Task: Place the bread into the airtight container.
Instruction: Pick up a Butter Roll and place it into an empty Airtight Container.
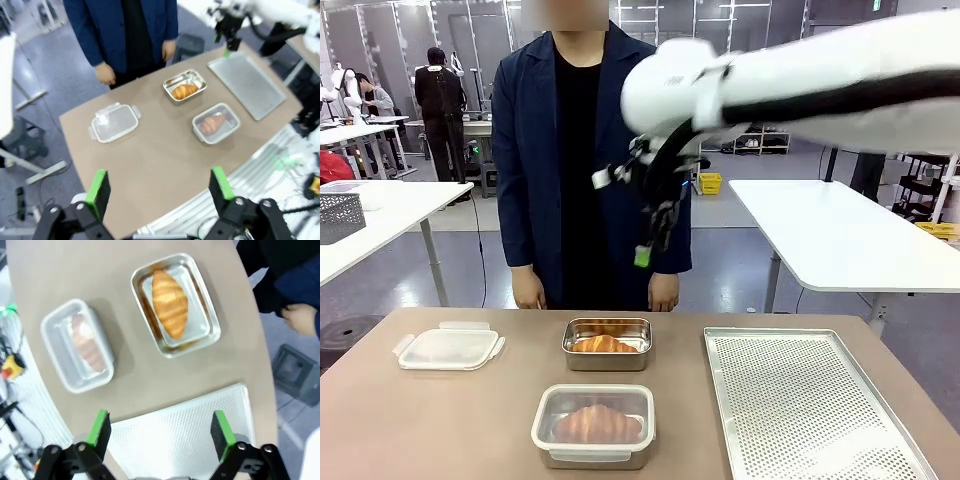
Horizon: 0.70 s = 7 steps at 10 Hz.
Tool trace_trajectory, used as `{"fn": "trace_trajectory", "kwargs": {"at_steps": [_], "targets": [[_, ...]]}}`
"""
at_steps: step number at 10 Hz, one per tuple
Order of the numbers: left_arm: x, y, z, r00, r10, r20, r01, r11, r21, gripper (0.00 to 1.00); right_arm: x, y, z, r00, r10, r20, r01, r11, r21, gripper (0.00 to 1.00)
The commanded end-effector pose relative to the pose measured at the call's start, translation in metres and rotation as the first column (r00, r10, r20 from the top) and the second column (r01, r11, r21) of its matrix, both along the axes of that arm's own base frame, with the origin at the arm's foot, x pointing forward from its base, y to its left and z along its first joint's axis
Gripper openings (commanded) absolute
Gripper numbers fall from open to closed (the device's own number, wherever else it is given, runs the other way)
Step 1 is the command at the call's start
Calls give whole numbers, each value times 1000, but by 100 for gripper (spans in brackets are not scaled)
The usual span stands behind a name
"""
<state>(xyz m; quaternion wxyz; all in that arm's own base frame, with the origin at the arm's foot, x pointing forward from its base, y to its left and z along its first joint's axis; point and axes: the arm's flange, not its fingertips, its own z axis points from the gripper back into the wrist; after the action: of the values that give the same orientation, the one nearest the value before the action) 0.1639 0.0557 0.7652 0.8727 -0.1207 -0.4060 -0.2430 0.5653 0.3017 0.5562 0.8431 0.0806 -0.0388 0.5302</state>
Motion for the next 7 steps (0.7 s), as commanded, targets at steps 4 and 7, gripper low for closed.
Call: {"fn": "trace_trajectory", "kwargs": {"at_steps": [4, 7], "targets": [[-1, -1, 1, 1000, -9, 3, 9, 1000, 0, 100, -134, -167, 77, 971, -220, 90, 207, 970, 129, 100], [-1, -1, 1, 1000, -9, 3, 9, 1000, 0, 100, -212, -240, 127, 883, -447, 145, 430, 893, 135, 100]]}}
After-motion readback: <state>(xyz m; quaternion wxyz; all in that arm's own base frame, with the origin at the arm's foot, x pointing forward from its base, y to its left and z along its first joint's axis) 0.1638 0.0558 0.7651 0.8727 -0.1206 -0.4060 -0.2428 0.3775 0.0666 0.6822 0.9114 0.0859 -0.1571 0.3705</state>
